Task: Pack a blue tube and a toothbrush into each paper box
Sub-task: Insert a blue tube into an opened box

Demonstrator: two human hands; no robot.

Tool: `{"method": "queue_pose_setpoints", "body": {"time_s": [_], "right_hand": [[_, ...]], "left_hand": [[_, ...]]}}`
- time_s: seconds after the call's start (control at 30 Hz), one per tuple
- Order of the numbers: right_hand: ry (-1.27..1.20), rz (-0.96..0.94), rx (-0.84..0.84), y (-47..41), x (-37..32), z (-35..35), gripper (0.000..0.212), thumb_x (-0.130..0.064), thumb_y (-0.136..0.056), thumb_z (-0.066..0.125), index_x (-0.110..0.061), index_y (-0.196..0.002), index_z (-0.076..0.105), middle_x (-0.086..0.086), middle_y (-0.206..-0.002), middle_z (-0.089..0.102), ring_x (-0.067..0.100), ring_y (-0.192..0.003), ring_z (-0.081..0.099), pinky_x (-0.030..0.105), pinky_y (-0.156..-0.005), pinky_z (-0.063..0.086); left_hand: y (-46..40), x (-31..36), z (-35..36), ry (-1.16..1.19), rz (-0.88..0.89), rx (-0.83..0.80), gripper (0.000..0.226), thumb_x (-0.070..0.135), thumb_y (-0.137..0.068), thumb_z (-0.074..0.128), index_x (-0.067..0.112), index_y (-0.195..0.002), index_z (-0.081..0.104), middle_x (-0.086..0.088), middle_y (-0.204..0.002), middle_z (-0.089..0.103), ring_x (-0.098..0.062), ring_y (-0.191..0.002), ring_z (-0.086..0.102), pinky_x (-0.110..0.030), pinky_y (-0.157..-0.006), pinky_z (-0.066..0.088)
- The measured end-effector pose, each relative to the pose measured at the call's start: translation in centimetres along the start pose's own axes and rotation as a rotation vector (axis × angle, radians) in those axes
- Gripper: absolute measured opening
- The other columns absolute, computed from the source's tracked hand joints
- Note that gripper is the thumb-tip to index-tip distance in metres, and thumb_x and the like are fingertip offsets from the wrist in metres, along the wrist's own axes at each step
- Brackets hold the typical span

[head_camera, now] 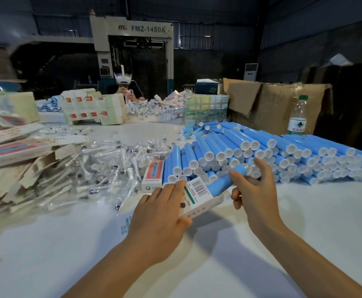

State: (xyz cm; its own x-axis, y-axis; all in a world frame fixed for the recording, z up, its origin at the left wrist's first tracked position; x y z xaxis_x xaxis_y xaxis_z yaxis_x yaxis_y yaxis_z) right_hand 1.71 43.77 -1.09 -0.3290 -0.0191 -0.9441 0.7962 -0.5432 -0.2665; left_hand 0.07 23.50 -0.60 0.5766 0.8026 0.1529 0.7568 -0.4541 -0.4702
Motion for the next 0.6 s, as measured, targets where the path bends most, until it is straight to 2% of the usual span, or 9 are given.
{"method": "queue_pose_setpoints", "body": {"time_s": [0.1,0.2,0.3,0.4,0.5,0.6], "right_hand": [[0.205,-0.074,0.006,0.5,-0.4,0.4,0.012,-0.029,-0.088,0.064,-0.039,-0.087,0.07,-0.011,-0.075,0.064,0.006,-0.06,0.052,0.027,-0.054,0.041],[0.278,-0.111,-0.034,1.0,-0.4,1.3,0.032,-0.04,-0.093,0.052,-0.039,-0.067,0.072,-0.014,-0.085,0.061,-0.003,-0.069,0.052,0.029,-0.067,0.04],[0.245,-0.097,0.023,0.6,-0.9,0.5,0.038,-0.035,-0.095,0.051,-0.029,-0.064,0.072,-0.004,-0.082,0.065,0.004,-0.064,0.05,0.032,-0.065,0.038],[0.284,-0.158,0.016,0.2,-2.3,0.3,0.028,-0.024,-0.094,0.054,-0.027,-0.071,0.071,-0.009,-0.064,0.062,0.003,-0.054,0.047,0.028,-0.059,0.039],[0.449,-0.365,-0.108,0.4,-5.7,3.9,0.02,-0.018,-0.092,0.056,-0.02,-0.077,0.07,-0.009,-0.066,0.062,0.001,-0.055,0.051,0.011,-0.051,0.037],[0.663,-0.522,-0.368,1.4,-7.3,10.9,0.013,-0.017,-0.089,0.061,-0.02,-0.078,0.068,-0.014,-0.073,0.063,0.0,-0.065,0.056,0.01,-0.058,0.04]], "left_hand": [[0.0,0.0,0.1,0.0,-0.003,-0.004,0.071,0.051,-0.092,0.039,0.03,-0.148,0.003,0.015,-0.14,0.026,-0.01,-0.122,0.027,-0.028,-0.096,0.024],[0.0,-0.1,0.3,-0.013,-0.008,-0.032,0.07,0.047,-0.091,0.041,0.029,-0.148,0.004,0.012,-0.142,0.026,-0.012,-0.123,0.027,-0.029,-0.098,0.024],[0.0,-0.3,1.0,-0.044,-0.015,-0.097,0.071,0.044,-0.092,0.042,0.027,-0.149,0.003,0.009,-0.146,0.023,-0.015,-0.128,0.026,-0.032,-0.102,0.023],[0.2,0.4,1.5,-0.104,0.021,-0.153,0.072,0.041,-0.094,0.042,0.023,-0.15,0.0,0.004,-0.149,0.022,-0.02,-0.13,0.025,-0.036,-0.105,0.022],[0.3,1.3,1.6,-0.158,0.058,-0.187,0.073,0.036,-0.092,0.048,0.018,-0.149,0.007,-0.004,-0.141,0.032,-0.026,-0.122,0.033,-0.041,-0.099,0.027],[0.4,1.8,2.1,-0.219,0.092,-0.242,0.076,0.032,-0.085,0.056,0.012,-0.145,0.014,-0.01,-0.133,0.038,-0.031,-0.114,0.037,-0.042,-0.089,0.029]]}}
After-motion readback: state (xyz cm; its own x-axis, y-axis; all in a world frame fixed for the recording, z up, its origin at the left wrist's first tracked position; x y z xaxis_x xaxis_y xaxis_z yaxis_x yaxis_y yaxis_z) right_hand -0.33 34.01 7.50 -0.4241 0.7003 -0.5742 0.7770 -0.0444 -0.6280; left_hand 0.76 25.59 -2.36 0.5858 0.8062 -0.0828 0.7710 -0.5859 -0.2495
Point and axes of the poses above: each hand's wrist, its own y-axis away from the middle knuckle, its own z-axis out of the palm, x = y × z, the point moved 10 cm from there along -y, towards the middle knuckle
